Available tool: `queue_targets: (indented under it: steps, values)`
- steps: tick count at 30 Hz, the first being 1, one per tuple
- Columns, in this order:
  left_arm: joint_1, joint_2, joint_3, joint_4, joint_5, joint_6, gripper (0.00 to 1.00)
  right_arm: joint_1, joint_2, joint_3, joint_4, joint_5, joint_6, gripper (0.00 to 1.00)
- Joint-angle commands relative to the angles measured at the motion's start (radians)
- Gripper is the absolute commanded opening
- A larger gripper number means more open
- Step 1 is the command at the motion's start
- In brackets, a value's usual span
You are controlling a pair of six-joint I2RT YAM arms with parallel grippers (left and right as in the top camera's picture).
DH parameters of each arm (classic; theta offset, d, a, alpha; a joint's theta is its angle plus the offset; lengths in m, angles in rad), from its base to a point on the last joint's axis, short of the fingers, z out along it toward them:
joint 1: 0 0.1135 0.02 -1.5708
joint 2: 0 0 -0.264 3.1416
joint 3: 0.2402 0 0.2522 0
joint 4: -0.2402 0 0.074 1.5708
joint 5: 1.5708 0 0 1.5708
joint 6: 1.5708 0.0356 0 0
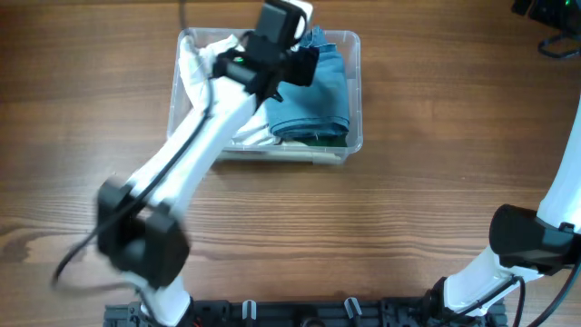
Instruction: Pack container
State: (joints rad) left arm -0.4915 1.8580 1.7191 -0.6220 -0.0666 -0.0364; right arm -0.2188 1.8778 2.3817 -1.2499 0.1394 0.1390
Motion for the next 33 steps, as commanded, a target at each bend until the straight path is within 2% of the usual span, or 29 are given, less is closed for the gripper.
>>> queue_targets:
  steps: [1,7,10,13,15,21,24,26,33]
  values:
    - [-0.011,-0.19,0.003,-0.081,-0.002,0.002,1.0,0.002,0.003,-0.002,0.004,0.011,0.02,1.0]
    - [-0.01,-0.36,0.003,-0.28,0.0,0.004,1.0,0.002,0.003,-0.002,0.004,0.011,0.02,1.0]
    - [-0.01,-0.39,0.003,-0.436,-0.013,0.008,1.0,0.002,0.003,-0.002,0.004,0.011,0.02,1.0]
    - [0.008,-0.419,0.002,-0.549,-0.04,-0.047,1.0,0.002,0.003,-0.002,0.004,0.011,0.02,1.0]
    - [0.04,-0.444,0.001,-0.573,-0.036,-0.1,1.0,0.002,0.003,-0.002,0.004,0.011,0.019,1.0]
    - [0.112,-0.531,-0.004,-0.622,-0.028,-0.107,1.0,0.002,0.003,-0.002,0.004,0.01,0.02,1.0]
    - [0.156,-0.64,-0.114,-0.5,-0.027,-0.106,1.0,0.002,0.003,-0.002,0.004,0.011,0.02,1.0]
    - [0.196,-0.731,-0.254,-0.362,-0.019,-0.106,1.0,0.002,0.003,-0.002,0.004,0.011,0.019,1.0]
    - [0.402,-1.133,-0.921,0.36,0.154,-0.106,1.0,0.002,0.003,-0.002,0.004,0.011,0.019,1.0]
